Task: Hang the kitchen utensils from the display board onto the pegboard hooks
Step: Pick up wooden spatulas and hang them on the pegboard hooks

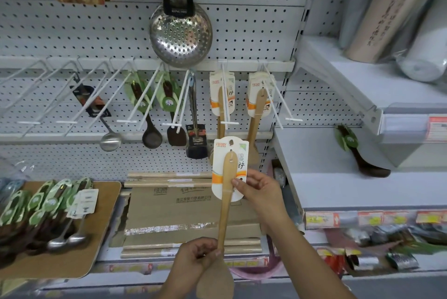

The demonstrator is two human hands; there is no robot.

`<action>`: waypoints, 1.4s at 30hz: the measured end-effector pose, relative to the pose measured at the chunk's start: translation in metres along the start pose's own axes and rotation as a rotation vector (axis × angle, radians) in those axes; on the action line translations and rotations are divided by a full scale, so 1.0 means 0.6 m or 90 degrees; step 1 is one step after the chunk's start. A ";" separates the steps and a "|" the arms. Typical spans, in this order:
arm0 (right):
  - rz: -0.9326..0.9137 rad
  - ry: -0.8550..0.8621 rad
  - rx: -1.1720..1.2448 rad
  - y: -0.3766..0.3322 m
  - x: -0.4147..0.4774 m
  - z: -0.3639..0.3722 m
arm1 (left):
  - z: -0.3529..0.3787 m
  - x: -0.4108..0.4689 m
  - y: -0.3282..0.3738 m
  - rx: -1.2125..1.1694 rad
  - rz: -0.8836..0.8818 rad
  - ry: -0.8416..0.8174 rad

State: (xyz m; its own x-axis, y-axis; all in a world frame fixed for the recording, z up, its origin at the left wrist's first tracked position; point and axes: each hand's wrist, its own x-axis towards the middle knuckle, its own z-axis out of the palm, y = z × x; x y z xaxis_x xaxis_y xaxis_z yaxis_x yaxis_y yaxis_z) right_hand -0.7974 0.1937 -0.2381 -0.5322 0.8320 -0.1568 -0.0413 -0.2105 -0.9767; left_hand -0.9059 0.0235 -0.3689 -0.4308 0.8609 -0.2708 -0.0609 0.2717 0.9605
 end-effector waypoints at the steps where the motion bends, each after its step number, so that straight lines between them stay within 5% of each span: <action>1: -0.006 -0.001 0.002 -0.002 -0.002 0.001 | 0.001 0.001 0.002 -0.004 0.004 -0.002; 35: -0.077 0.059 -0.003 -0.031 0.041 0.037 | 0.018 0.036 0.033 -0.038 0.038 0.086; 42: -0.040 0.093 -0.051 -0.051 0.134 0.047 | 0.018 0.132 0.087 0.084 0.076 0.073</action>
State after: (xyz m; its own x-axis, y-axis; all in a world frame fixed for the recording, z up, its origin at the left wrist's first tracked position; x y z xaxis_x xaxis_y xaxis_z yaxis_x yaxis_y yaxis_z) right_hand -0.8631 0.2526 -0.2170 -0.4018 0.9092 -0.1091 0.0000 -0.1191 -0.9929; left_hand -0.9334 0.1104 -0.3407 -0.5275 0.8380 -0.1396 0.1118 0.2314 0.9664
